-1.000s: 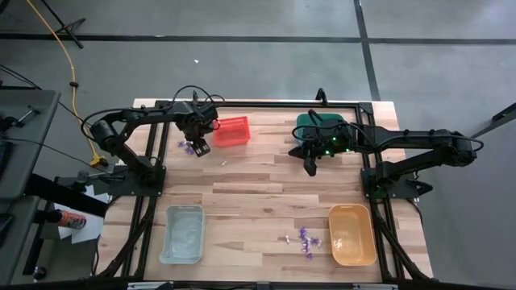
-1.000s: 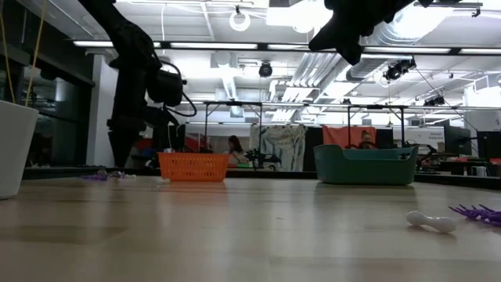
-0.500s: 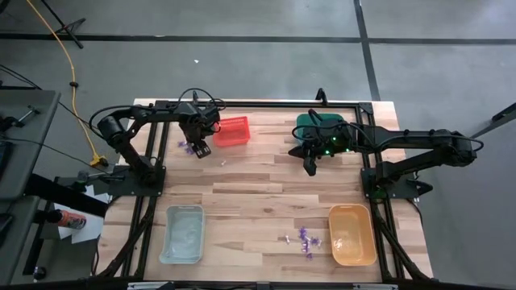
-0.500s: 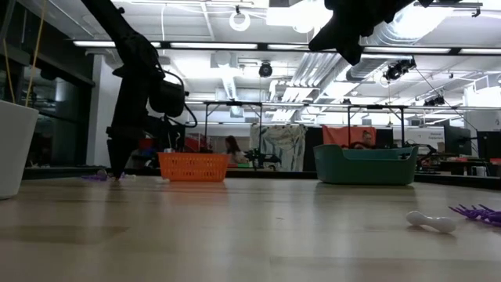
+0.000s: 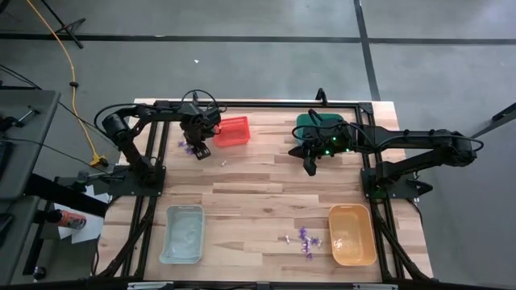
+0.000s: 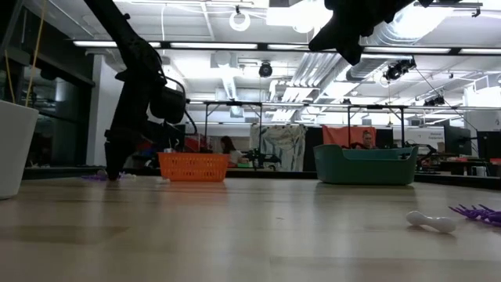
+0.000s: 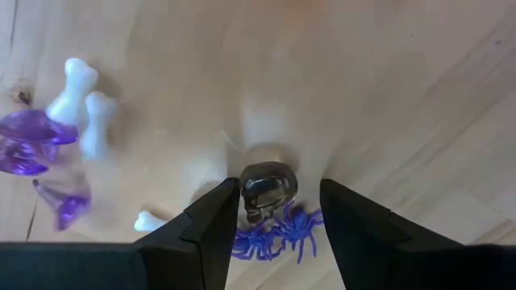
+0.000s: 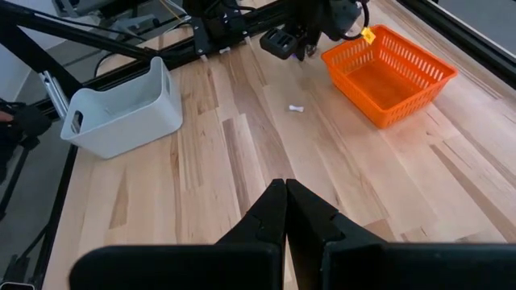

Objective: Sort Halloween decoration
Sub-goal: Put the black skull toy into the green bin

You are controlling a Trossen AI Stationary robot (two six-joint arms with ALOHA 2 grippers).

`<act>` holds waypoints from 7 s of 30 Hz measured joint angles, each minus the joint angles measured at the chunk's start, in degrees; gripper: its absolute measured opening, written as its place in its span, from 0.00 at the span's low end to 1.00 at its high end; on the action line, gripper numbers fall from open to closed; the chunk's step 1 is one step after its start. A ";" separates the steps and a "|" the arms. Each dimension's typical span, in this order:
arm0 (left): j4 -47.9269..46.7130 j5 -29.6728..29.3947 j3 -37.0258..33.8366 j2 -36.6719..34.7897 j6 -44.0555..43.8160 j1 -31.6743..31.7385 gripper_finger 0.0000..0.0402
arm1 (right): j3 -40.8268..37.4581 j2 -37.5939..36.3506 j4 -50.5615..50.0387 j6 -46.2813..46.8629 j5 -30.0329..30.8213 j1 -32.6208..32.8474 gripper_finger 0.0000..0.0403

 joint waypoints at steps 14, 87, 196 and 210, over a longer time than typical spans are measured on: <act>0.50 -0.09 -0.20 0.64 -1.45 -0.09 0.29 | 0.00 0.00 -0.01 0.01 0.02 0.01 0.01; 23.81 -3.83 1.86 -48.15 -22.40 -20.76 0.00 | 15.83 22.94 -0.33 -9.95 5.63 -3.59 0.35; 23.72 -3.70 1.81 -50.63 -22.00 -19.44 0.00 | 29.61 19.47 -18.53 -13.84 3.01 -14.44 0.14; 23.83 -1.42 1.81 -50.62 -12.42 -19.61 0.00 | -9.53 -7.70 30.79 -1.61 -6.83 -14.26 0.14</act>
